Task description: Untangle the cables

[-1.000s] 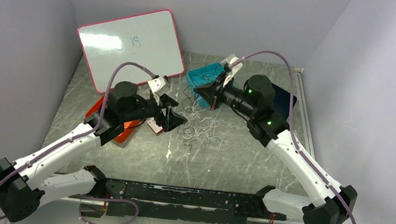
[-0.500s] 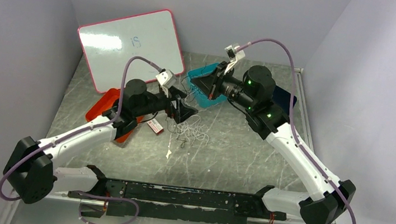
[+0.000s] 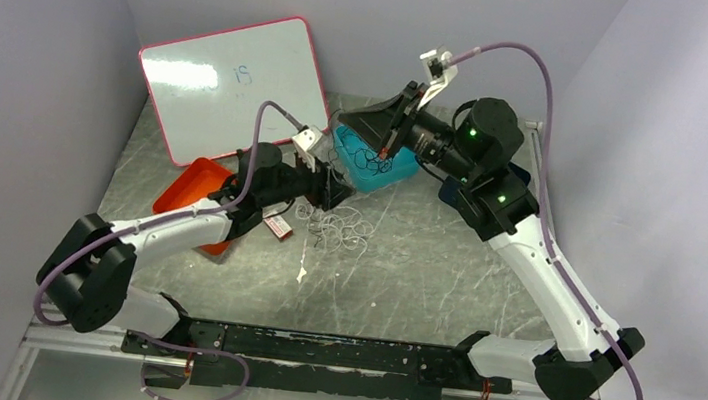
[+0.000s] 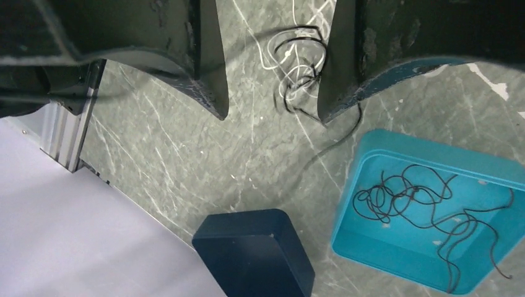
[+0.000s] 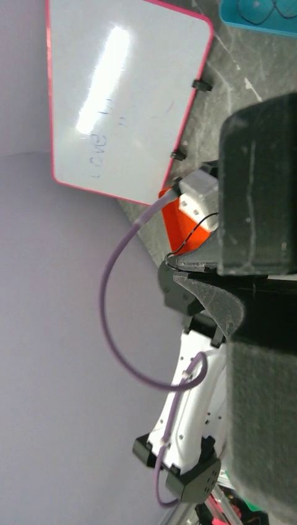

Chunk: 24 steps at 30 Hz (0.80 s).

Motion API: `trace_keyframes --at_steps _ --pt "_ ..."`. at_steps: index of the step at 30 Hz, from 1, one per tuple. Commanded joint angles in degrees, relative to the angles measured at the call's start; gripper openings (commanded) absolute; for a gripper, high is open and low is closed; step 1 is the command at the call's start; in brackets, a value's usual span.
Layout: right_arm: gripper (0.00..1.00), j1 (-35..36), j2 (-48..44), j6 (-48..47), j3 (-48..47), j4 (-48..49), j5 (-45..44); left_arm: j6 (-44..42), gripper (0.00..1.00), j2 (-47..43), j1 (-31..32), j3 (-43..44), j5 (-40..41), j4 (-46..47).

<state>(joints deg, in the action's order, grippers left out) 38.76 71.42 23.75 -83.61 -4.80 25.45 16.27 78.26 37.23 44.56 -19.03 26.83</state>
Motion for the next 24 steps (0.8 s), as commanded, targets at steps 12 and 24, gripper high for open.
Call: trace_keyframes --at_steps 12,24 --pt "0.00 0.5 -1.9 -9.5 -12.7 -0.6 -16.6 5.2 0.59 -0.4 3.1 -11.2 -5.9 8.2" --pt "0.00 0.6 -2.4 -14.2 -17.5 1.0 -23.6 9.6 0.57 1.4 5.8 -18.0 -4.5 13.7"
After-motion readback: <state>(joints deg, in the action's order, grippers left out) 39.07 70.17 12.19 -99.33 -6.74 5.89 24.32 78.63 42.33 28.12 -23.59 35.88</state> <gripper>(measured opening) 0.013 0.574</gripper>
